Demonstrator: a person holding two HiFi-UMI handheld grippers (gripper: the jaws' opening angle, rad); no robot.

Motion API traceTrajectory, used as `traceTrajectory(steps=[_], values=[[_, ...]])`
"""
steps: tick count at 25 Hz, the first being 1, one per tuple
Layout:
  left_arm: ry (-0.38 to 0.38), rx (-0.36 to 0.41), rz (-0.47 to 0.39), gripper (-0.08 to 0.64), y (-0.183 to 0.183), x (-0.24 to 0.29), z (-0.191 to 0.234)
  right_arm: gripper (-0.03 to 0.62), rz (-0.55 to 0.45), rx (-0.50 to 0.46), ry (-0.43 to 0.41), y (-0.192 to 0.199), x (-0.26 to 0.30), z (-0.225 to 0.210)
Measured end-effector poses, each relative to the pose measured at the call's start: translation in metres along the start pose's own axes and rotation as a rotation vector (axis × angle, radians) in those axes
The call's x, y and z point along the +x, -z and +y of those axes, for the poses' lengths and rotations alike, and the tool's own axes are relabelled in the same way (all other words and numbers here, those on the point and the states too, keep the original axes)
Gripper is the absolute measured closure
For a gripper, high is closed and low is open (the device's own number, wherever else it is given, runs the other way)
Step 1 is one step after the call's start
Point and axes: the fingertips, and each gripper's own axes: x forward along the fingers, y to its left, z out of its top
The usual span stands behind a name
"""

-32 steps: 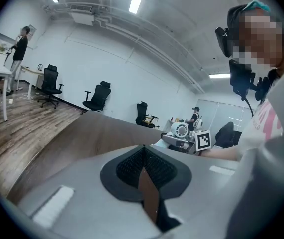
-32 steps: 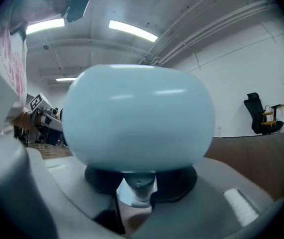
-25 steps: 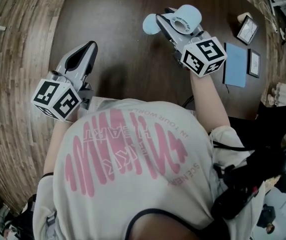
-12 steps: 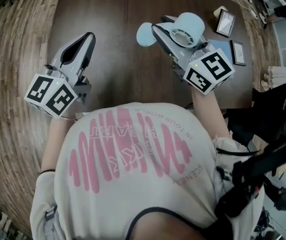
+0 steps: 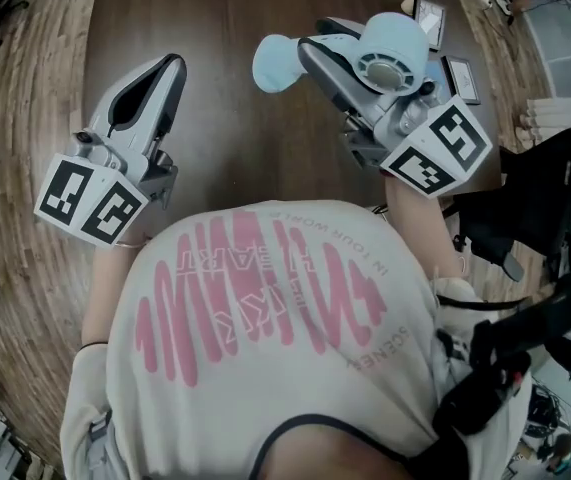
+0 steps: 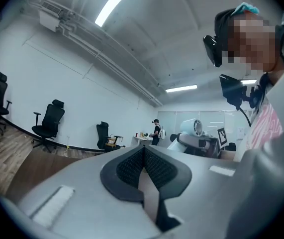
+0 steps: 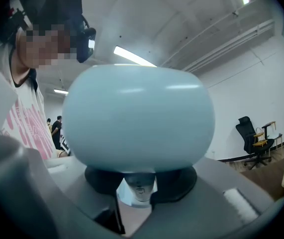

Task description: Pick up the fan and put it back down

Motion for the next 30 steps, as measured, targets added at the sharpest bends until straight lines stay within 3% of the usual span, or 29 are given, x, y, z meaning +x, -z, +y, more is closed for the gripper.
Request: traceTrajectory(steps=[19, 25, 30], values=[[-0.025, 0.103, 0.034, 0.540, 0.0015, 0.0014, -0.0011, 0.451, 0.004, -0.057, -0.019, -0.0037, 0.0011, 0.0041], [-0.029, 0.093, 0.038, 0.540, 0.0051, 0.0027, 0.0009, 0.451, 0.010, -0.059, -0.014, -0.0018, 0.0014, 0.0023], [-0.007, 0.053, -0.010, 0.540, 0.0011, 0.0018, -0.0018, 0.451, 0.014, -0.061, -0.013, -0.0003, 0.0005, 0.0007]])
